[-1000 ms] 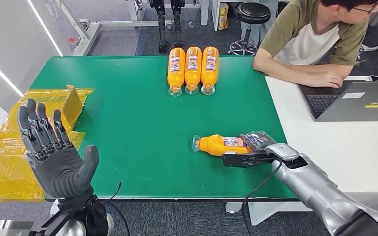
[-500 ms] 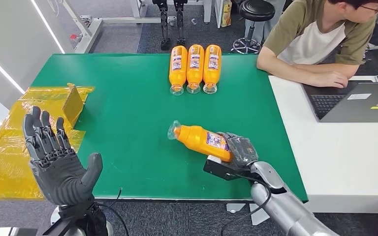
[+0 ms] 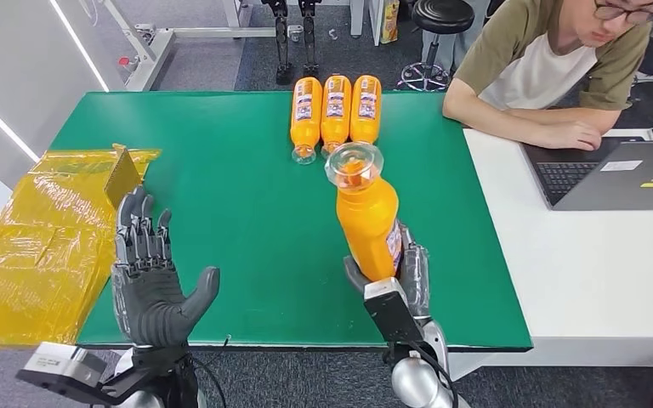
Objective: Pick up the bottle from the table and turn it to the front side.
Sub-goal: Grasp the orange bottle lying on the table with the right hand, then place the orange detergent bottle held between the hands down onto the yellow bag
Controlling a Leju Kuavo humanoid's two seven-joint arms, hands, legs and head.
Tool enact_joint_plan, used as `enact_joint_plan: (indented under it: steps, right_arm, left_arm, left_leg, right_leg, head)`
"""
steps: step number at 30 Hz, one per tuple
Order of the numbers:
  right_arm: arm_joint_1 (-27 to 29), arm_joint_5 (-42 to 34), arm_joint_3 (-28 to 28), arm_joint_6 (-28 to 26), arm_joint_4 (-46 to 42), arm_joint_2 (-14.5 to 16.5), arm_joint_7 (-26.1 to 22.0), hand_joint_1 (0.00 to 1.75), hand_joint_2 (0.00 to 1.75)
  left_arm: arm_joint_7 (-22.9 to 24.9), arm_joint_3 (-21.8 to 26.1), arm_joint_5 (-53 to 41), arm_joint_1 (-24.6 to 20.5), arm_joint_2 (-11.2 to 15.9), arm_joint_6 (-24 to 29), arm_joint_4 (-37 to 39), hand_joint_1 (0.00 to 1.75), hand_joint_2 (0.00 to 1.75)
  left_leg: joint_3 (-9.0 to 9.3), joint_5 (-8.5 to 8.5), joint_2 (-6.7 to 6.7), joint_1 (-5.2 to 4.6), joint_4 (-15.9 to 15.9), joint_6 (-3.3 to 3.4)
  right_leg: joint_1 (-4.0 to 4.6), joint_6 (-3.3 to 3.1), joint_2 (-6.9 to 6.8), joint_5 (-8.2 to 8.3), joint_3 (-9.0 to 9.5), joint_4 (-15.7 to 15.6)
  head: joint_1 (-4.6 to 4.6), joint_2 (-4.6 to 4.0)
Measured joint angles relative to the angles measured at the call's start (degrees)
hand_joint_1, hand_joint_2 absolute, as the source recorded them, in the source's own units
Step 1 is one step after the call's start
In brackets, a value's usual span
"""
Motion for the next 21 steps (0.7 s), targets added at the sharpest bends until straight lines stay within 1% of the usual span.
enact_joint_plan:
  steps: [2, 5, 7, 10, 15, 21]
  right_arm:
    - [0.3, 0.0, 0.0, 0.6, -0.6, 0.2, 0.0, 1.74, 1.75]
    - [0.5, 1.6, 0.0, 2.6, -1.2, 0.2, 1.2, 1.74, 1.75]
    - [0.6, 3.9, 0.1, 4.0, -1.5, 0.2, 2.1, 1.74, 1.75]
    - [0.8, 8.2, 0.6, 5.8, -2.0, 0.2, 2.5, 1.73, 1.75]
    - [1.4, 13.9, 1.9, 8.9, -3.2, -0.1, 3.0, 1.72, 1.75]
    - [1.8, 17.9, 3.4, 12.0, -3.9, -0.5, 2.3, 1.73, 1.75]
  left_arm:
    - [0.7, -0.5, -0.4, -0.3, 0.0, -1.8, 0.5, 0.00, 1.75]
    - [1.6, -1.8, -0.7, -1.3, 0.0, -5.9, 1.8, 0.00, 1.75]
    - [1.8, -2.7, -0.3, -2.2, 0.0, -8.3, 3.0, 0.00, 1.75]
    - [1.7, -3.3, 0.6, -3.5, 0.0, -10.6, 4.7, 0.00, 1.75]
    - [1.1, -3.4, 1.2, -5.1, 0.0, -12.0, 7.0, 0.00, 1.75]
    - [0.0, -3.4, 1.0, -6.7, -0.1, -12.0, 8.8, 0.00, 1.75]
  left_leg:
    - [0.00, 0.00, 0.00, 0.00, 0.0, 0.00]
    - [0.00, 0.00, -0.01, -0.01, 0.0, 0.00]
    - [0.00, 0.00, -0.01, -0.01, 0.0, 0.00]
    - [0.00, 0.00, 0.00, 0.00, 0.0, 0.00]
    - [-0.01, 0.00, 0.00, 0.00, 0.0, 0.00]
    - [-0.04, 0.00, 0.00, 0.00, 0.0, 0.00]
  right_leg:
    - [0.00, 0.00, 0.00, 0.00, 0.00, 0.0]
    - [-0.01, 0.00, 0.00, 0.01, 0.01, 0.0]
    - [0.00, 0.00, 0.00, 0.01, 0.00, 0.0]
    - [0.00, 0.00, 0.01, 0.01, -0.01, 0.0]
    - [0.00, -0.01, 0.02, 0.00, -0.04, 0.0]
    - [0.00, -0.01, 0.02, 0.00, -0.05, 0.0]
  head:
    - [0.00, 0.00]
    - [-0.01, 0.00]
    - [-0.01, 0.00]
    - [-0.01, 0.00]
    - [-0.01, 0.00]
    - [-0.01, 0.00]
